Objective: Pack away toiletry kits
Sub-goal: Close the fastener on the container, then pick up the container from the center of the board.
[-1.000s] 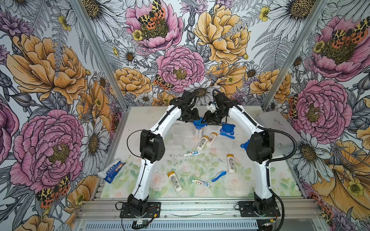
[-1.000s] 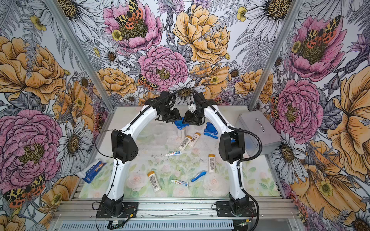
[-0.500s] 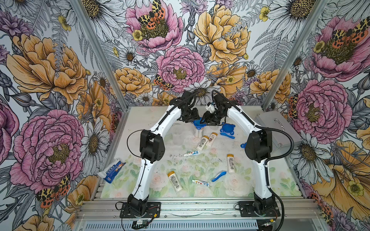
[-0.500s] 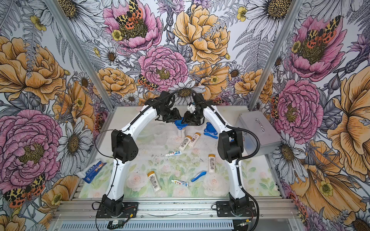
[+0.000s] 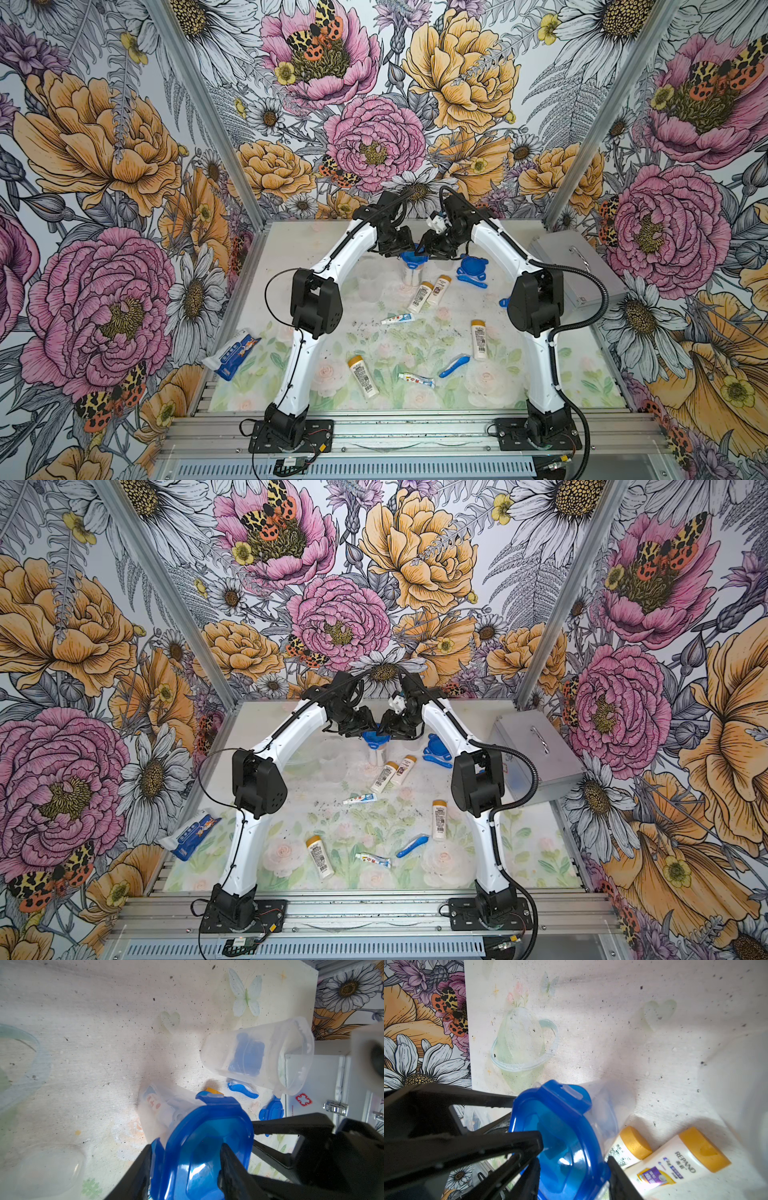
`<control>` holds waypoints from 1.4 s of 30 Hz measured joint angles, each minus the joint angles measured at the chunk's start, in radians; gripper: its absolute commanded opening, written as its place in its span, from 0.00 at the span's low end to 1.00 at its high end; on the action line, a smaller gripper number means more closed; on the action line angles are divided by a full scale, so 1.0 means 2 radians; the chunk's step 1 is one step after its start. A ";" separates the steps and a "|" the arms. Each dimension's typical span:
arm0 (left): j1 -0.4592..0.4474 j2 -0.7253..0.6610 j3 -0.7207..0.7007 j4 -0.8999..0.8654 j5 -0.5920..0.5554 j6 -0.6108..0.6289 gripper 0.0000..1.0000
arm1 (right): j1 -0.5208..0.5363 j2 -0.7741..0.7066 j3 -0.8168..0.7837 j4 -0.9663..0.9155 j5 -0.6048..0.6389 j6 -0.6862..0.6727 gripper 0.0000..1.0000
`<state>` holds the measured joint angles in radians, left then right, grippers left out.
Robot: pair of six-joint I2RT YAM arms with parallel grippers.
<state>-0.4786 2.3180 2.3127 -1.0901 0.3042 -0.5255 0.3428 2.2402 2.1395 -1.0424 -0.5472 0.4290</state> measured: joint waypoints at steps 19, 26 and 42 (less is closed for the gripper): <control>-0.009 -0.010 0.018 -0.047 -0.084 0.046 0.99 | 0.002 -0.020 -0.027 -0.002 0.031 -0.017 0.76; -0.044 -0.007 0.069 -0.075 -0.100 0.071 0.99 | -0.006 -0.107 -0.126 0.000 0.057 -0.019 0.78; -0.067 0.032 0.113 -0.076 -0.152 0.099 0.99 | -0.018 -0.185 -0.201 0.004 0.084 -0.023 0.79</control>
<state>-0.6132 2.3821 2.5397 -1.2419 -0.0006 -0.3283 0.3069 1.8702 1.7374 -1.0348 -0.3801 0.3832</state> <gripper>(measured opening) 0.986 0.789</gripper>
